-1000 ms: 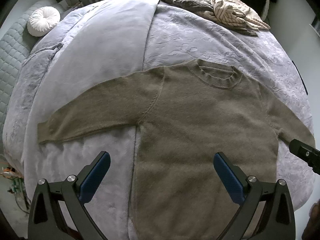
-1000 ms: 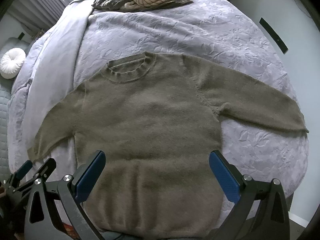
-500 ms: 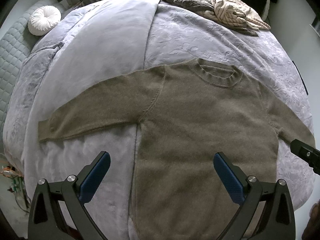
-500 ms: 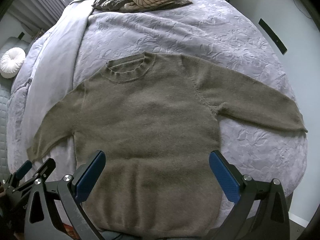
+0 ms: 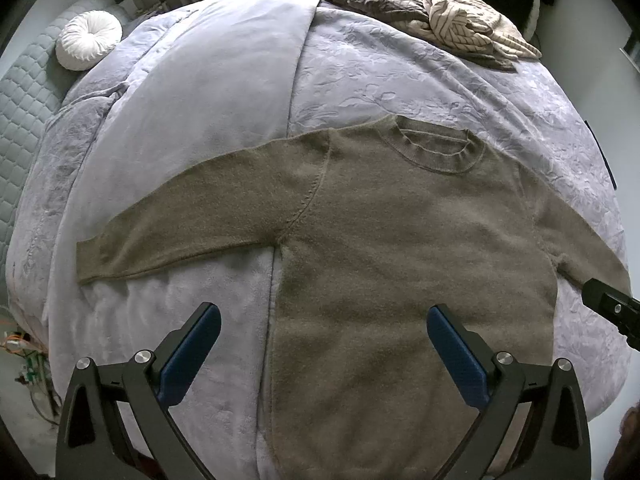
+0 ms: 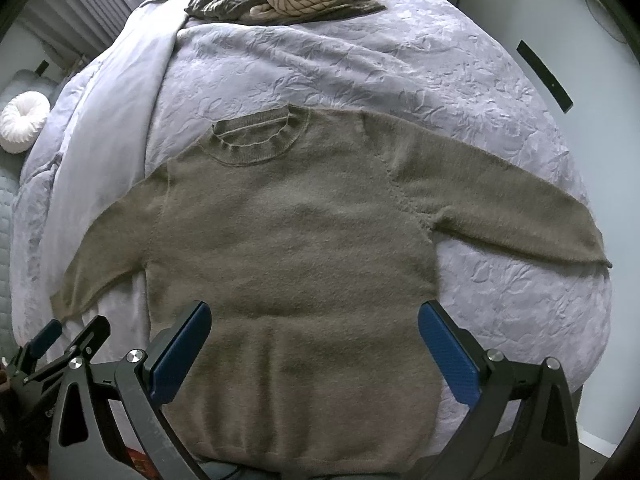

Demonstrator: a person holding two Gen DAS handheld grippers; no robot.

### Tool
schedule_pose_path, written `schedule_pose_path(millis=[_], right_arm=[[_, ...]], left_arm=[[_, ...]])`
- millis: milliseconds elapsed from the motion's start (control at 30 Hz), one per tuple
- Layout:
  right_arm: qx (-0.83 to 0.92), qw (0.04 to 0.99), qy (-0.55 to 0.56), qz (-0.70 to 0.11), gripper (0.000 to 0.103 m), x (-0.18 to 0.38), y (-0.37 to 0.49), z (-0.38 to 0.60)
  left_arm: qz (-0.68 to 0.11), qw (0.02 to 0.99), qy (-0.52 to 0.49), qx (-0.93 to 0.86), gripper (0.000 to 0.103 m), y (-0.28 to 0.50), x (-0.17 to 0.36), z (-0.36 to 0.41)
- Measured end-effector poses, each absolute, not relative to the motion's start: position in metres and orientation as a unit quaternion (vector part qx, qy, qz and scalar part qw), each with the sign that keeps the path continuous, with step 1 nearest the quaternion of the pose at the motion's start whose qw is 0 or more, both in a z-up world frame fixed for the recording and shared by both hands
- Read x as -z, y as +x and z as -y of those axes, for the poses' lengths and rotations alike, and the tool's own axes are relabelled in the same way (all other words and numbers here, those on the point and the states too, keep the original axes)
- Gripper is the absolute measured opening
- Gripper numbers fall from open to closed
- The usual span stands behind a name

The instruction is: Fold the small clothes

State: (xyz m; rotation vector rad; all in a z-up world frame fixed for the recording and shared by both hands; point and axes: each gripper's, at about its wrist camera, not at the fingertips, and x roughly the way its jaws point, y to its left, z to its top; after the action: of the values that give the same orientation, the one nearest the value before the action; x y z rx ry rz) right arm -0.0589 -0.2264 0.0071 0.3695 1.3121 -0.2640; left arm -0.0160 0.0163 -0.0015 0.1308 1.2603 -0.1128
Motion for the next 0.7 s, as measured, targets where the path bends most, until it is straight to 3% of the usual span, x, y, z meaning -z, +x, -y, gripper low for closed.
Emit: schedule_pose_path(millis=[700], right_arm=[[0.116, 0.767, 0.171, -0.608, 0.103, 0.003, -0.053, 0.234]], left_arm=[[-0.598, 0.797, 0.071, 0.043, 0.103, -0.014, 0.006, -0.013]])
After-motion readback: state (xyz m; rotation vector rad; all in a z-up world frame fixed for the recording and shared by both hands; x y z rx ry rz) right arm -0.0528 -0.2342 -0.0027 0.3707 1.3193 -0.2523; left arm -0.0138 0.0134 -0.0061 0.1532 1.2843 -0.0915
